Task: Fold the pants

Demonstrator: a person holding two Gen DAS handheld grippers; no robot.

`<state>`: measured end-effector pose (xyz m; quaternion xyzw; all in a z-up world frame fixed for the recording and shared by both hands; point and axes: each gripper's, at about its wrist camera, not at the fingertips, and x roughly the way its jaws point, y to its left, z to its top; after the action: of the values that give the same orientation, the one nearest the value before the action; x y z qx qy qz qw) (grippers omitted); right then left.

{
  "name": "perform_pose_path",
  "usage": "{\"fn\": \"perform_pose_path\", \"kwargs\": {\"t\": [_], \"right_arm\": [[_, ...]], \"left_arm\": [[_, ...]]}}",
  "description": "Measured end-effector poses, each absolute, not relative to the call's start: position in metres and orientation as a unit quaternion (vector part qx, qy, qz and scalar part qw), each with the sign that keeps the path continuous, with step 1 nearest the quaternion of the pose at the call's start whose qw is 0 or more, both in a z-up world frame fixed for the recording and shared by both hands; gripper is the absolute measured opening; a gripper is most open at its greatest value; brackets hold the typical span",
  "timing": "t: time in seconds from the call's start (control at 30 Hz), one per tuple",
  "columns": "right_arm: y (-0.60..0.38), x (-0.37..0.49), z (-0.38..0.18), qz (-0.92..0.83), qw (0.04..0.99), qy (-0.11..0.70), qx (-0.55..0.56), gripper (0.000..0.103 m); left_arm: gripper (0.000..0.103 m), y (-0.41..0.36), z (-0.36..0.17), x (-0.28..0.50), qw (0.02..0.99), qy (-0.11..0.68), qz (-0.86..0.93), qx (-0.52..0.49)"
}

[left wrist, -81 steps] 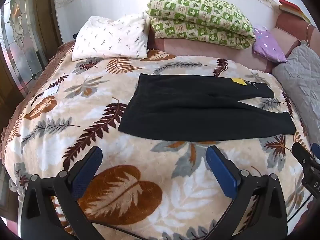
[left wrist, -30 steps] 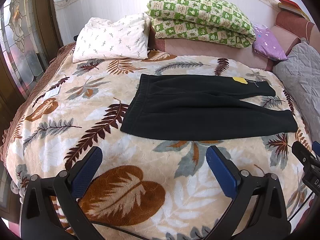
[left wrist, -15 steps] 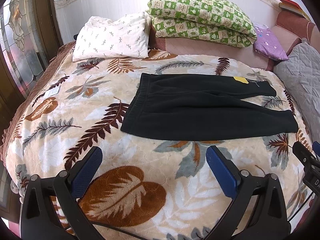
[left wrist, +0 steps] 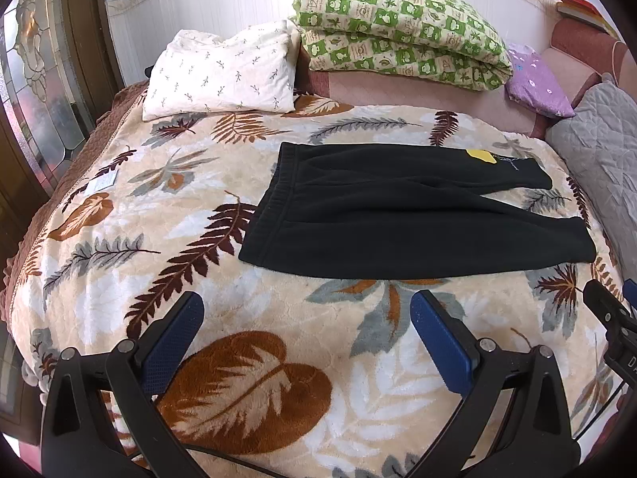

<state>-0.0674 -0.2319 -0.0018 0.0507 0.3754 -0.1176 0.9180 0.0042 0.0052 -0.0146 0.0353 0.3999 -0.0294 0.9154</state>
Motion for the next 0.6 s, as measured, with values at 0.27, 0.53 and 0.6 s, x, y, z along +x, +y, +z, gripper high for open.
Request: {"fn": "perform_pose_path", "kwargs": {"t": [0.27, 0.53, 0.6], "right_arm": [[-0.232, -0.06, -0.005, -0.117, 0.916, 0.38, 0.05, 0.102], [-0.237, -0.053, -0.007, -0.117, 0.914, 0.385, 0.053, 0.102], [-0.238, -0.05, -0.008, -0.116, 0.913, 0.387, 0.052, 0.102]], "left_arm": [[0.103, 0.006, -0.022, 0.013, 0.911, 0.409, -0.029, 0.039], [0.103, -0.001, -0.024, 0.022, 0.906, 0.42, -0.027, 0.044], [0.103, -0.002, -0.025, 0.025, 0.904, 0.424, -0.028, 0.045]]}}
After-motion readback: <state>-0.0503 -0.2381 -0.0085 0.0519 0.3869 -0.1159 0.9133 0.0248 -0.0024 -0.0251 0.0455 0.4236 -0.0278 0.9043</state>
